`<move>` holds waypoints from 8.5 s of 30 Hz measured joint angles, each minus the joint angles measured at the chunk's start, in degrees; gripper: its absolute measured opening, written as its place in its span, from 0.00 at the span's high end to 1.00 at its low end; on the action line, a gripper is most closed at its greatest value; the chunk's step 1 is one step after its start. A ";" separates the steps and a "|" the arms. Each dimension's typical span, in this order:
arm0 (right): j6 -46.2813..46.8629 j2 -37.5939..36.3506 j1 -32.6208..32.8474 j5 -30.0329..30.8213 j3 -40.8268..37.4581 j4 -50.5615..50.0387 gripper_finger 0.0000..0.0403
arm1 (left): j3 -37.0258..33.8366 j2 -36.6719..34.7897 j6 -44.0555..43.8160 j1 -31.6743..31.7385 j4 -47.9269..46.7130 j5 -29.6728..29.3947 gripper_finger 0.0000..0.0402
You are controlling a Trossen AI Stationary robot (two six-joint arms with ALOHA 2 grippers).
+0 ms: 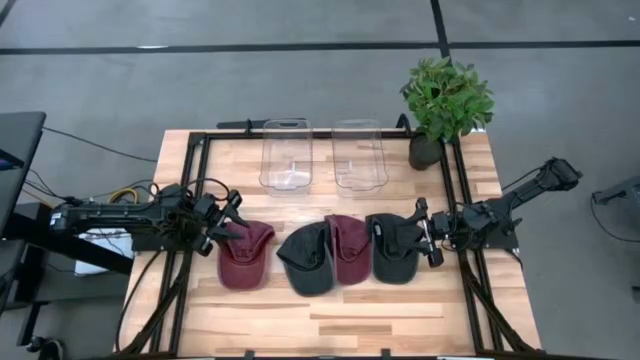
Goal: Pick & Place hat
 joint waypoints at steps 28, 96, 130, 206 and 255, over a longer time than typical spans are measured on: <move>0.02 0.00 0.00 0.00 0.00 -0.01 0.38 | 0.01 0.01 0.00 0.00 0.00 -0.01 0.64; -0.47 0.00 -2.29 -1.57 1.08 24.40 0.38 | 0.00 0.01 0.00 -0.01 0.02 0.00 0.64; 16.48 20.84 2.19 -11.28 16.41 -1.76 0.38 | 0.00 0.02 0.00 -0.01 0.02 0.01 0.64; 66.81 42.41 3.38 -2.08 43.04 -75.46 0.38 | 12.87 26.74 8.58 -1.20 -13.77 -6.49 0.64; 109.90 67.26 26.80 9.42 43.01 -63.93 0.38 | 12.85 26.53 7.87 -1.17 -13.57 -8.41 0.64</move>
